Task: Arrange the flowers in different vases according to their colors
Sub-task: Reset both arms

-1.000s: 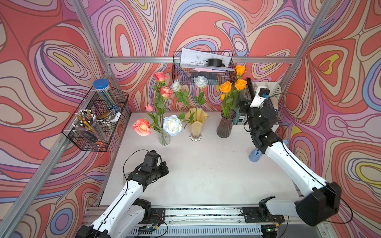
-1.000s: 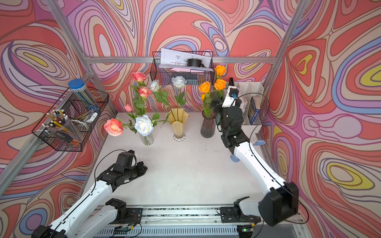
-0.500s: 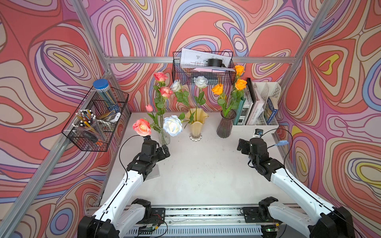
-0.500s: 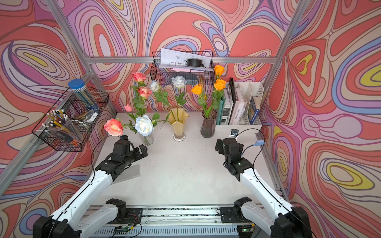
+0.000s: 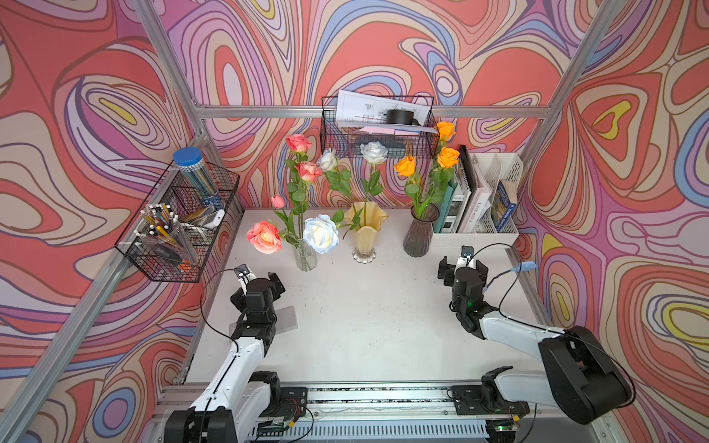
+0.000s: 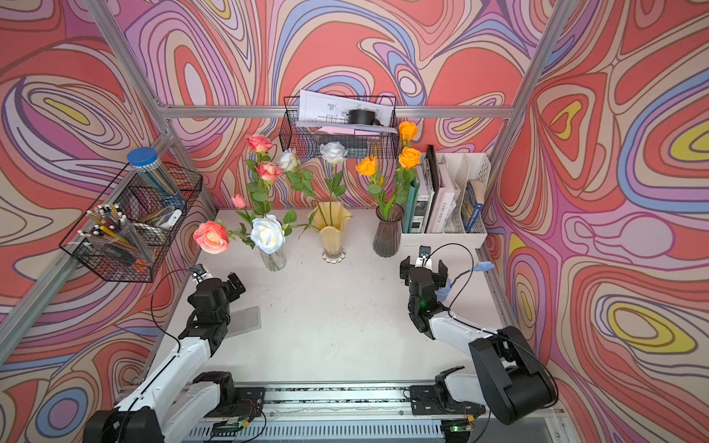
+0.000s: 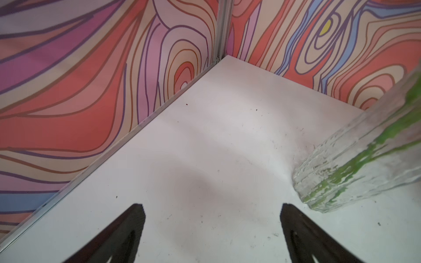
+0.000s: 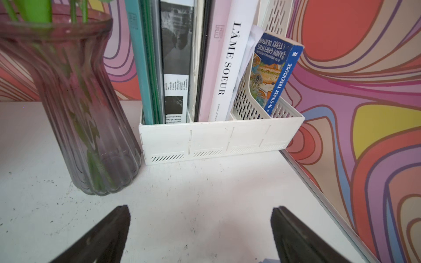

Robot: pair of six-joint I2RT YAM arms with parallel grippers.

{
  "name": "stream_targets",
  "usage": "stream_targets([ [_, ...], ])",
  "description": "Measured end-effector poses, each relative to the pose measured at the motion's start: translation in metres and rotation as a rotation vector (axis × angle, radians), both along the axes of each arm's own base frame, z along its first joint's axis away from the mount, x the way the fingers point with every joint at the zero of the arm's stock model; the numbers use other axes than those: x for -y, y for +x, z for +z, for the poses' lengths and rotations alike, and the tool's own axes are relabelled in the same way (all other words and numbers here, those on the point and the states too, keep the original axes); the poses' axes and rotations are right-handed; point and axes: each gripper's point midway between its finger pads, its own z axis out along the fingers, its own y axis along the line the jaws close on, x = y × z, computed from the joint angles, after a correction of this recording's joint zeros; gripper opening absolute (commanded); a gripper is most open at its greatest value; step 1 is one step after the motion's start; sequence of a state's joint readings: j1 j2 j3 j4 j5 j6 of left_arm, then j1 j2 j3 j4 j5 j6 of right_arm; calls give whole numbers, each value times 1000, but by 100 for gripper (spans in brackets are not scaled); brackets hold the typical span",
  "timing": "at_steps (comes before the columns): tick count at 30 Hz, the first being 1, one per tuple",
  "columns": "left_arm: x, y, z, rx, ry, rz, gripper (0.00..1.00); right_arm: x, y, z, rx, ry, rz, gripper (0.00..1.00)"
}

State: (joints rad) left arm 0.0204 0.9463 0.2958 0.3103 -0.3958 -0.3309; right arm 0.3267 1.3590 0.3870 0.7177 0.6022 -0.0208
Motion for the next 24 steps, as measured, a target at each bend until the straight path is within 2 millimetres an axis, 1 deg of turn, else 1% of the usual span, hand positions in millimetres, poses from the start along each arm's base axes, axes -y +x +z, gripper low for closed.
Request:
stream_targets([
  [3,1,3,-18,-31,45,-29,98,-4,6,-6,35,-26,27,98],
  [4,2,4,-19,-33,56,-38,98,-6,7,-4,50,-30,33,98],
  [6,6,18,-19,-4,76,-75,99,-6,14,6,97,-26,39,98],
  [7,8,24,-23,-7,85,-92,98,-5,19,11,121,-23,35,98],
  [8,9,28,-31,-23,90,-108,99,-4,23,14,137,-24,31,98],
  [10,15,33,-40,-39,93,-146,98,-5,27,20,157,-25,39,98],
  [14,25,45,-32,37,103,-214,99,-10,28,28,187,-13,71,98],
  [16,31,49,-36,54,107,-254,98,-11,25,30,195,-1,79,98],
  [18,37,52,-46,51,106,-291,98,-12,23,34,205,17,86,98],
  [20,42,52,-57,35,105,-323,98,-12,22,38,216,30,91,98],
  [21,44,50,-59,29,104,-334,99,-13,22,39,221,37,93,98],
  [24,48,56,-51,56,106,-361,99,-14,22,36,205,43,101,98],
])
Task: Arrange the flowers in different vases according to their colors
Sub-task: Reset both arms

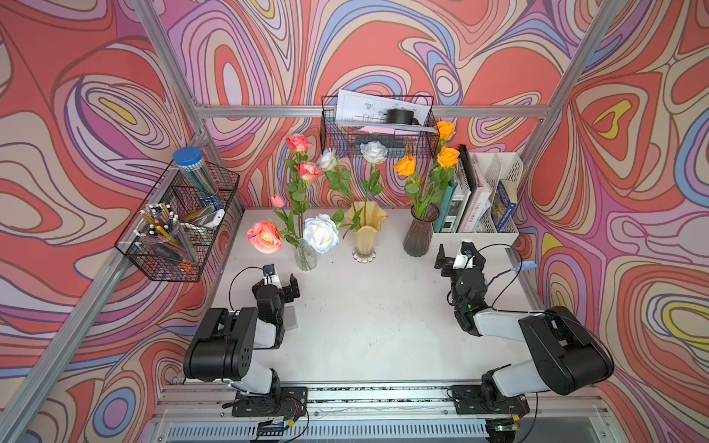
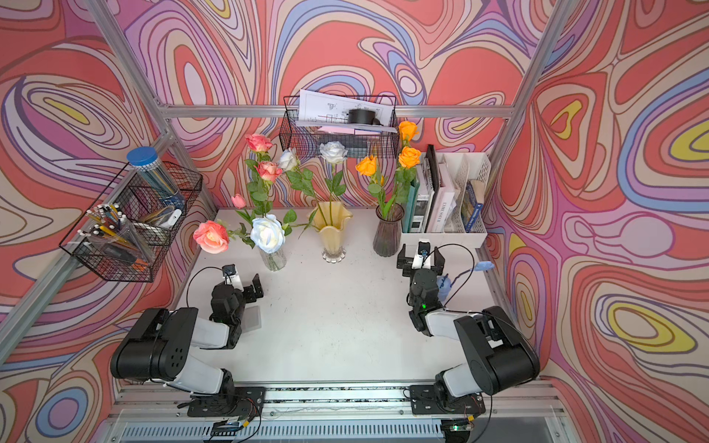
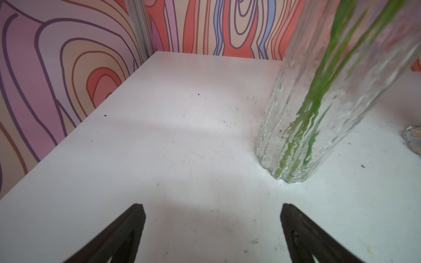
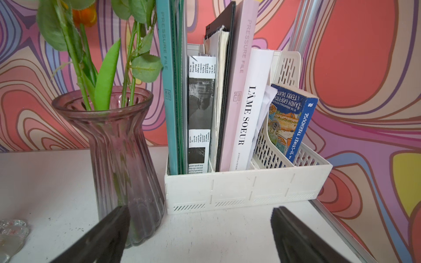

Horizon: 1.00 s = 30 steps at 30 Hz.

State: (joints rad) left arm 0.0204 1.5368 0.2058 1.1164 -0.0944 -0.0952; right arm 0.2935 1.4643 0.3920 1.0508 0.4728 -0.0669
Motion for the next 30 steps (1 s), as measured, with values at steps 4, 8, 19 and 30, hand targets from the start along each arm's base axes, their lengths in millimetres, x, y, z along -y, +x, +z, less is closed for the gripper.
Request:
stream_targets([
  [4,7,9,9,21,2,-43,98,2,-4,-4,-13,7,-3,98],
  [8,8,17,13,16,3,-51,98,2,-6,-8,-31,-1,-2,98],
  [19,10,21,8,-19,-2,-64,99,30,-3,-60,-107,-91,-86,98],
  [30,14,23,5,-41,-8,-87,98,60,16,-52,-105,13,-144,98],
])
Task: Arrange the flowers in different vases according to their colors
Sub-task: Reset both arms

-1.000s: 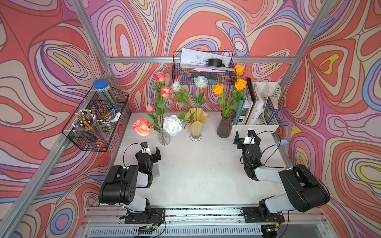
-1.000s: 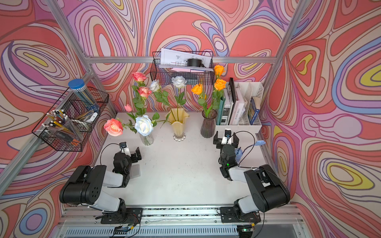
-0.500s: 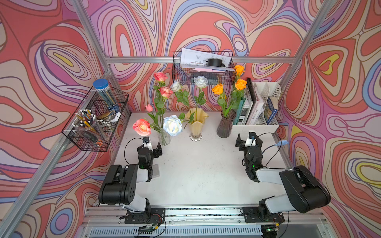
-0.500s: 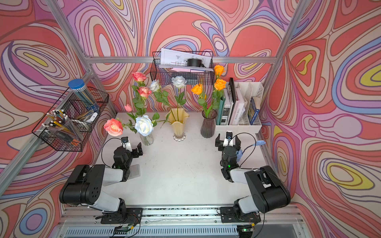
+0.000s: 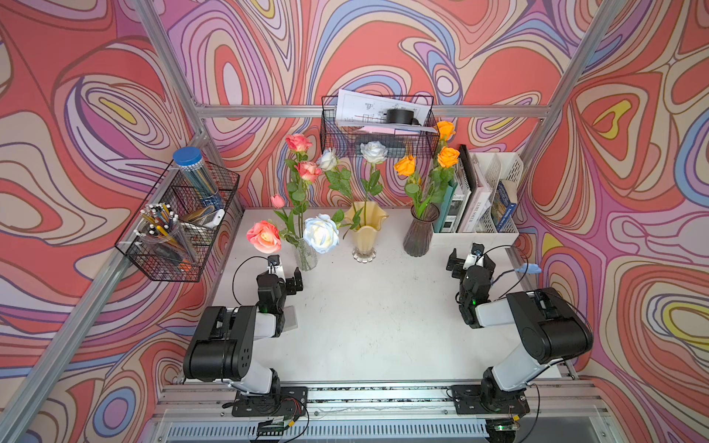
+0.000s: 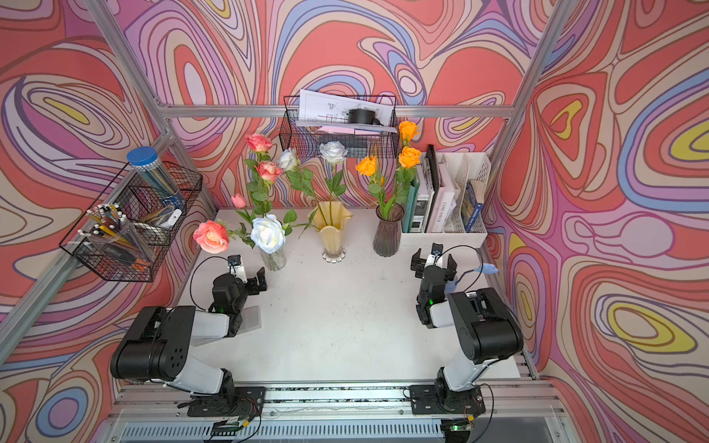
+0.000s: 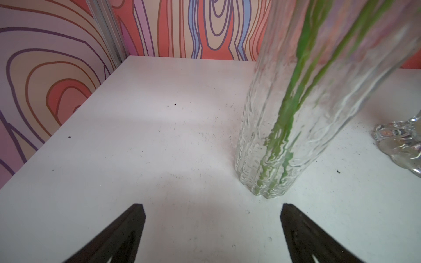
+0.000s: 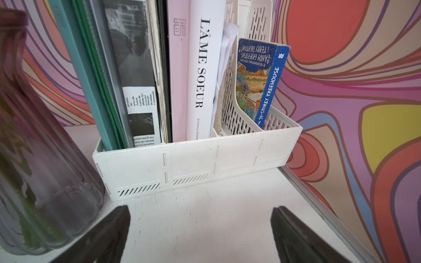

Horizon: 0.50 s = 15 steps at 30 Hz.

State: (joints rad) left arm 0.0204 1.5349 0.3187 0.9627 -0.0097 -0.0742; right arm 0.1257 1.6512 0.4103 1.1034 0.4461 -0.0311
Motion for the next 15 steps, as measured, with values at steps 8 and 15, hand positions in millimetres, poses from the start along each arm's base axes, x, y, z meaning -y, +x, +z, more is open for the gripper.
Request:
stream_targets([
  [8,0,5,3,-4,0,0,98,10,22,1,-41,57,14,98],
  [15,0,4,-1,-18,0,0,99,8,4,4,45,59,59,98],
])
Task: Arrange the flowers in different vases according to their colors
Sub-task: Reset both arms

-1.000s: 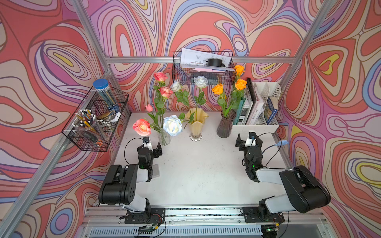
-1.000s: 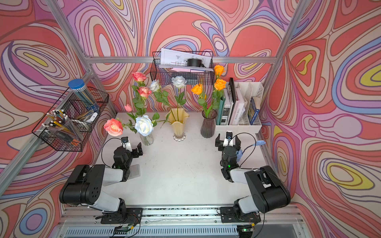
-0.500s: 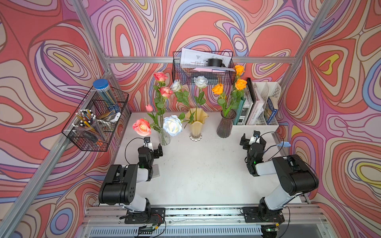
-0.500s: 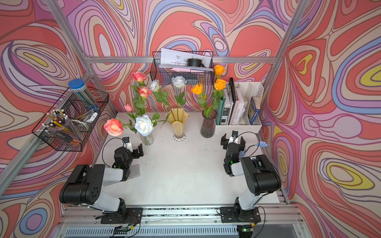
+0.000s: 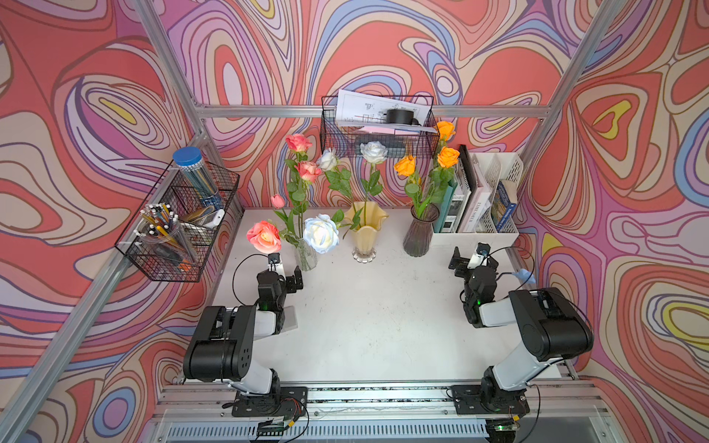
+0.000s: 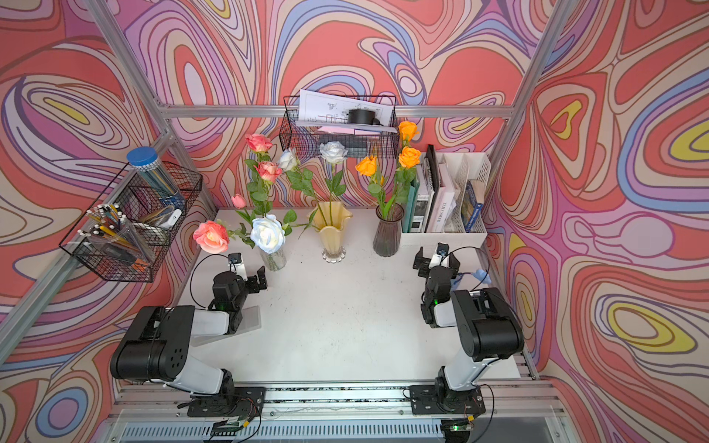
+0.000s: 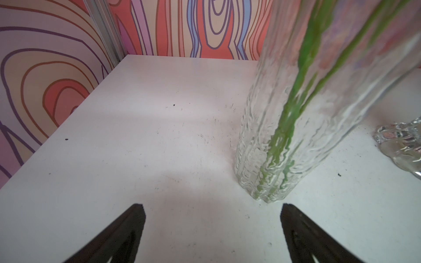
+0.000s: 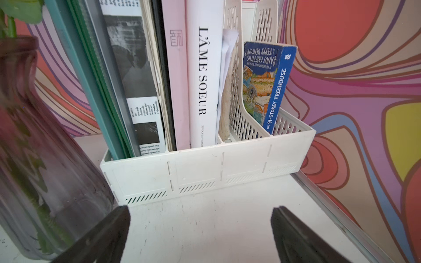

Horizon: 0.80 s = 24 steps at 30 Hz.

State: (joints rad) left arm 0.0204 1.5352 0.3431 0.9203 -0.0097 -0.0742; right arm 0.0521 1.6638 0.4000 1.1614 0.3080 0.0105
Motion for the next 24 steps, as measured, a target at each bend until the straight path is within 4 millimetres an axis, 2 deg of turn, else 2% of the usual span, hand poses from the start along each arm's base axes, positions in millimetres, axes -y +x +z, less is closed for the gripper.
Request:
stream_targets([
  [5,0,0,-1,-2,0,0,99,-2,12,-1,-23,6,9,98],
  [24,0,0,-1,-2,0,0,98,-2,12,-2,-28,5,10,98],
])
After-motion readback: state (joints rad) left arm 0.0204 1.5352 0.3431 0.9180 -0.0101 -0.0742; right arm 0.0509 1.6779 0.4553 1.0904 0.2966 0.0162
